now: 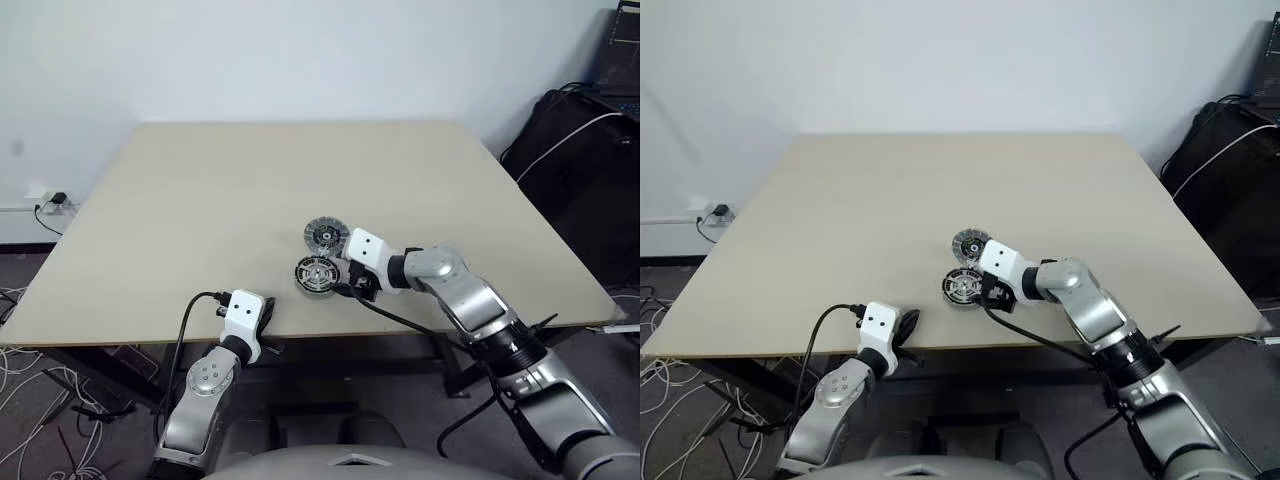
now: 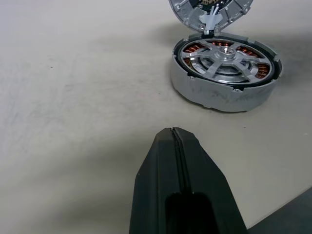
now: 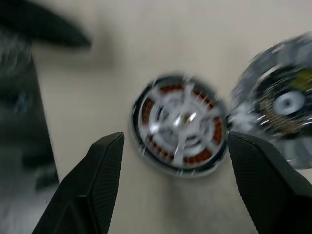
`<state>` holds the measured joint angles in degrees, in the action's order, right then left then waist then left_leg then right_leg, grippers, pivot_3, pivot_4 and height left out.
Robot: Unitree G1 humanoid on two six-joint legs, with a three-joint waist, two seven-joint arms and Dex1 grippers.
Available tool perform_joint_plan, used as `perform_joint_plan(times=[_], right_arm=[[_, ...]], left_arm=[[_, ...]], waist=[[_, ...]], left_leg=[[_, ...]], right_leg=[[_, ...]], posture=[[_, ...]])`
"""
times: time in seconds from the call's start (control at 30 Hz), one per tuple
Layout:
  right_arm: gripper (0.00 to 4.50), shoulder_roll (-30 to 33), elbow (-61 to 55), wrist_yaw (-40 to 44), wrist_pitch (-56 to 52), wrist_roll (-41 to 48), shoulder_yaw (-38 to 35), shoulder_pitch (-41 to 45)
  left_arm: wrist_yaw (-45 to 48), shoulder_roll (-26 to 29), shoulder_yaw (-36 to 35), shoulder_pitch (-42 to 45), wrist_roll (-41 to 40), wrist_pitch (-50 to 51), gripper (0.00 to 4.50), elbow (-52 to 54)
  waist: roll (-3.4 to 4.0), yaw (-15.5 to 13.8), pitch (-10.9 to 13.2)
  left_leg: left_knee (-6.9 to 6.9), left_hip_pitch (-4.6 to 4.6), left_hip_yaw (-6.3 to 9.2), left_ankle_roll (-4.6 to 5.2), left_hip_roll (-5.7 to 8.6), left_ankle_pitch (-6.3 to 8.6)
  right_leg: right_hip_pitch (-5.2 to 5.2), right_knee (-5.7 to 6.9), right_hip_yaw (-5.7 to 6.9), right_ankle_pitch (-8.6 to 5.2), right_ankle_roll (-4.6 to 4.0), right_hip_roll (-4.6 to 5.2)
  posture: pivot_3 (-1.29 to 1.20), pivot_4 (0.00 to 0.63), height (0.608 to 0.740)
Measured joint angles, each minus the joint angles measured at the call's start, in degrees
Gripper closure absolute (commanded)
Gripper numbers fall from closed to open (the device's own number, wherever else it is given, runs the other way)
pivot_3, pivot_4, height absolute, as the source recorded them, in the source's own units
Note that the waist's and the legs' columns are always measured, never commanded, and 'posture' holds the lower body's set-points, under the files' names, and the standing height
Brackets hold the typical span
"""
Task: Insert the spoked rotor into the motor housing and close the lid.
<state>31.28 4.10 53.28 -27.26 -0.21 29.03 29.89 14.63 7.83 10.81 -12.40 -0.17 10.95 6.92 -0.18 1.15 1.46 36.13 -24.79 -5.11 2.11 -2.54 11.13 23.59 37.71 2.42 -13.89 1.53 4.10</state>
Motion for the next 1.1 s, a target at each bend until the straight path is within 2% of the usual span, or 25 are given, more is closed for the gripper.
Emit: perform_joint_plan(times=[0.23, 0.93, 0.97, 1.1], right_arm=[[0.93, -0.1, 6.8, 5.8, 4.7, -6.5, 6.1, 4.5], [0.93, -6.8, 19.2, 12.3, 13.2, -12.7, 8.3, 9.0], [1.33, -7.1, 20.1, 12.6, 13.6, -12.9, 8.3, 9.5], [2.43, -8.2, 23.4, 11.6, 15.8, -15.0, 8.4, 11.2]], left_arm=[[-0.8, -0.5, -0.2, -0.3, 0.0, 0.0, 4.5, 0.0], [-0.9, -0.9, -0.1, -0.7, 0.0, -0.3, 4.5, 0.0], [-0.9, -0.9, -0.1, -0.6, 0.0, -0.3, 4.5, 0.0], [-1.0, -1.0, -0.2, -0.6, 0.0, -0.4, 4.5, 0.0]], waist=[[-0.02, -0.2, 0.0], [-0.01, -0.3, 0.0], [-0.01, -0.3, 0.0], [0.03, -0.3, 0.0]], left_leg=[[0.05, -0.02, 0.01, 0.0, -0.01, 0.0], [0.08, 0.04, 0.0, 0.0, -0.02, 0.0], [0.08, 0.06, 0.0, -0.01, -0.02, 0.0], [0.1, 0.08, 0.0, -0.01, -0.03, 0.0]], right_leg=[[0.0, 0.02, 0.0, 0.0, 0.0, -0.02], [-0.03, 0.1, 0.0, 0.02, -0.01, -0.03], [-0.04, 0.11, 0.0, 0.02, -0.01, -0.03], [-0.04, 0.16, 0.0, 0.04, -0.03, -0.02]], posture=[[0.0, 0.0, 0.74], [0.0, 0.0, 0.74], [0.0, 0.0, 0.74], [0.0, 0.0, 0.74]])
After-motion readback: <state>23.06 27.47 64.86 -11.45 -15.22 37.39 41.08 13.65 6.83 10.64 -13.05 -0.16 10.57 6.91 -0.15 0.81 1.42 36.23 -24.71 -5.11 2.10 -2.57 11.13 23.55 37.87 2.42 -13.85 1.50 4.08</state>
